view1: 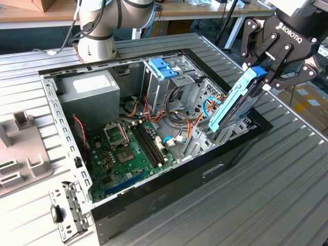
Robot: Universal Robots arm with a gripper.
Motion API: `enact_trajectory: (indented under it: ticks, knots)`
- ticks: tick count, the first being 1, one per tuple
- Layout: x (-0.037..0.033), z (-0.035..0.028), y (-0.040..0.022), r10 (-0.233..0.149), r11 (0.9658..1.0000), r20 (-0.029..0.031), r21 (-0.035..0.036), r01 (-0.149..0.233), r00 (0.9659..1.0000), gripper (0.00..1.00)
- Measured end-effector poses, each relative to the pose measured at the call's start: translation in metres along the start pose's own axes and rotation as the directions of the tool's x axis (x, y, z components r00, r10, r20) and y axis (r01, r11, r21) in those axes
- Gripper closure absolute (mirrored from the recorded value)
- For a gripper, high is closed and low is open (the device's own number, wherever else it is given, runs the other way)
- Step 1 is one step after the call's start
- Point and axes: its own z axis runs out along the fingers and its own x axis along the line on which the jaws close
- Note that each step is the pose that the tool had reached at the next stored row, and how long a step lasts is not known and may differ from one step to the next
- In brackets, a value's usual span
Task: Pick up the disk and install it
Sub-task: 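Insert the disk into the insertion slot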
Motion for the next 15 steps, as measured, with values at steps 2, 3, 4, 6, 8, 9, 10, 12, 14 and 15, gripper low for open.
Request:
enact_trajectory:
  ticks: [2,3,4,6,8,9,10,12,14,15]
  knots:
    - [-0.0011,0.0002,0.0012,0.0,1.0,0.0,0.0,0.0,1.0,0.63]
    - [-0.002,0.0004,0.0016,0.0,1.0,0.0001,0.0,0.0,1.0,0.63]
    - [-0.0027,0.0005,0.0018,0.0,1.0,0.0,0.0,0.0,1.0,0.63]
    - [-0.0043,0.0007,0.0023,0.0,1.0,0.0,0.0,0.0,1.0,0.63]
    - [-0.0064,0.0009,0.0028,0.0,1.0,0.0,0.0,0.0,1.0,0.63]
    - [-0.0073,0.0011,0.003,0.0,1.0,0.0001,0.0,0.0,1.0,0.63]
    - [-0.0093,0.0013,0.0034,0.0,1.0,0.0001,0.0,0.0,1.0,0.63]
    - [-0.0129,0.0018,0.004,0.0,1.0,0.0001,0.0,0.0,1.0,0.63]
    - [-0.0158,0.0021,0.0044,0.0,1.0,0.0,0.0,0.0,1.0,0.63]
    - [-0.0168,0.0025,0.0045,0.0,1.0,0.0001,0.0,0.0,1.0,0.63]
